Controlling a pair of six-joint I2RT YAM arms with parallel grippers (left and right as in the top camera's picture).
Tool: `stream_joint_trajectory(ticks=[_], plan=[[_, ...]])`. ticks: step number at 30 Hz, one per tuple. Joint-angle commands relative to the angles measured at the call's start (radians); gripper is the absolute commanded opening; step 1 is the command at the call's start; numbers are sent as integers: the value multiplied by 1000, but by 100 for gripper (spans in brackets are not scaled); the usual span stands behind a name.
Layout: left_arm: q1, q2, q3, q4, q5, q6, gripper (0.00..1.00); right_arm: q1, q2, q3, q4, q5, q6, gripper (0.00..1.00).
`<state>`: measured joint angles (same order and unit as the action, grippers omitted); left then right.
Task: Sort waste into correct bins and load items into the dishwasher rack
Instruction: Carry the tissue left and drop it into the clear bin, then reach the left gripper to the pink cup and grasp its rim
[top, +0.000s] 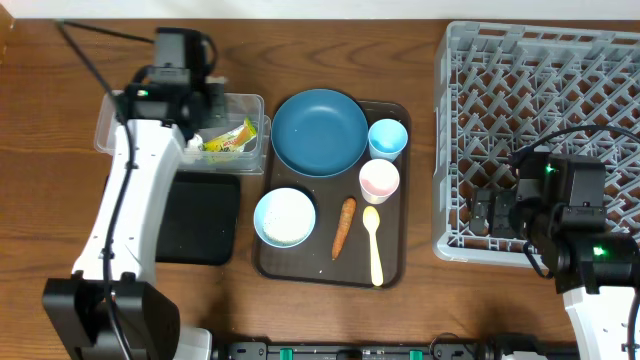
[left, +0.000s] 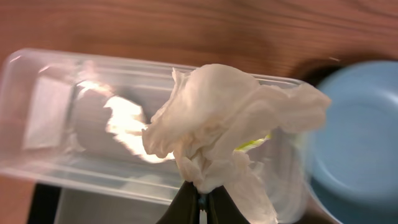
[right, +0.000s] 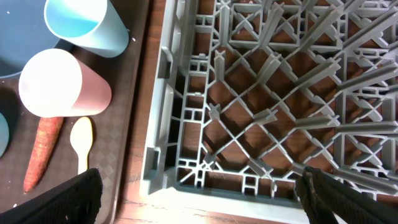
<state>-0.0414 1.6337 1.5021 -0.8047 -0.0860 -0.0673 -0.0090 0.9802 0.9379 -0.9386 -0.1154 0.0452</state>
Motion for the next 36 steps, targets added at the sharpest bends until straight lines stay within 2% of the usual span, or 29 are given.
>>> stream_joint_trajectory(ticks=[1,5,6,7,8,14,24,29,36], plan=[[46,28,-11,-4,-6,-68,7,-13,0,17,-1,6,3,99],[63,36,-11,-3,3,-69,11,-13,0,18,-1,6,3,99],[63,36,-11,-3,3,-69,16,-13,0,17,-1,6,3,99],[63,36,-11,-3,3,-69,28,-13,0,18,-2,6,3,99],[63,36,-11,-3,3,-69,32,-13,0,17,-2,6,3,99],[63,36,-11,-3,7,-69,41,-13,0,18,-5,6,3,99],[11,36,-11,-8,332,-11,49,-13,0,17,-5,6,3,99],[-112,37,-11,-55,389,-12,50,-13,0,17,-5,6,3,99],[-314,62,-11,-77,392,-21,50,-13,0,17,-4,6,3,99]])
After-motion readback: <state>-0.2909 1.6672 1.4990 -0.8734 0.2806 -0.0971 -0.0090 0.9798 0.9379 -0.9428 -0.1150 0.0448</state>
